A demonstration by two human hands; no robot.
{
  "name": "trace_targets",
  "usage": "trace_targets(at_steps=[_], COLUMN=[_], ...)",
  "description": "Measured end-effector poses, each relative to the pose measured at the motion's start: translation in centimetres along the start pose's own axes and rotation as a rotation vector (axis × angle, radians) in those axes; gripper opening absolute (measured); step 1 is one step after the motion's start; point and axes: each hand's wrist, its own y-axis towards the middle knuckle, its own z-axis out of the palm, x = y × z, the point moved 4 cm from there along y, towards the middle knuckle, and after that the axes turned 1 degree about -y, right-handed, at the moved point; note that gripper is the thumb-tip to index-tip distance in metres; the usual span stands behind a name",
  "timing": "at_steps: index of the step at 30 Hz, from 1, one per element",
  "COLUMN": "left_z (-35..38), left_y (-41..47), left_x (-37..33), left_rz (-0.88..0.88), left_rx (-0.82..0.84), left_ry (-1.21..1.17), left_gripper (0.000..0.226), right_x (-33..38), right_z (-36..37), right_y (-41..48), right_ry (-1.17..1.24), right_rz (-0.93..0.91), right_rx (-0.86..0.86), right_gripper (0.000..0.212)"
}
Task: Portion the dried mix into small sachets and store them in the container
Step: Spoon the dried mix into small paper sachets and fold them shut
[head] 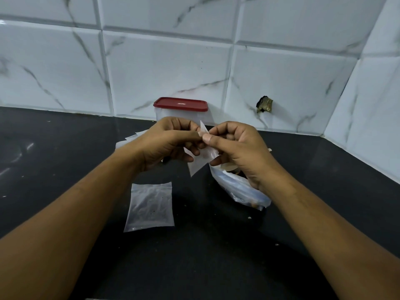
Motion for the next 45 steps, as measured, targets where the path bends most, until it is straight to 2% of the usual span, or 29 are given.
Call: trace_targets(at_steps=[4,12,15,17,19,23,25,28,34,36,40,45], left_z=[0.2,0.4,0.5,0.6,0.7,1.0,1.2,1.3,1.2,1.3,1.3,0.9], left_y=[0.0,0.0,0.0,0.0,0.1,0.3,0.3,0.3,0.2,0.1,-0.1,-0.1], left_x=[-0.1,-0.2,-0.3,-0.1,0.1,0.3,0.5,0.5,0.4,0.3,-0.5,-0.8], left_rz=[-0.009,-0.027,-0.038,-0.044,-0.042,-0.03,-0.031,-0.021,-0.012,0.015,0.112,0.1], left_rx=[0.026,0.041,0.025,0.0,-0.046,-0.099,-0.123,-0.163,-0.192,-0.234,-0.315,-0.34], left_ry=[-0.015,-0.118,-0.134,-0.118,-0.098,-0.056,-0.047,-0.052,-0.028,0.083,0.414,0.429], left_gripper=[0.014,0.01,0.011,0.015,0.018,0.008,0.023,0.028,0.015,0.01,0.011,0.005], right_x=[-0.4,-1.0,-0.9,-0.6,-0.4,-0.2,-0.3,-0.4,-0.4,-0.3,0.7,0.9], right_z=[-0.5,-0.6,-1.3,-1.1,-0.6,-0.2,-0.1,-0.2,-0.5,-0.8,-1.1,-0.6], right_y=[0.3,0.4,0.4,0.2,0.1,0.0,-0.1,0.0,0.0,-0.1,-0.1,0.0], right_ry=[0.057,0.052,0.03,0.014,0.001,-0.037,-0.037,-0.022,-0.059,-0.17,-0.627,-0.754], right_rz=[0.099,0.148,0.116,0.08,0.047,0.017,0.02,0.018,0.033,-0.015,-0.285,-0.371], right_rx=[-0.009,-0.087,-0.138,-0.131,-0.114,-0.091,-0.089,-0.103,-0.148,-0.182,-0.197,-0.004], right_gripper=[0.012,0.014,0.014,0.01,0.015,0.02,0.019,0.016,0.007,0.008,0.015,0.024])
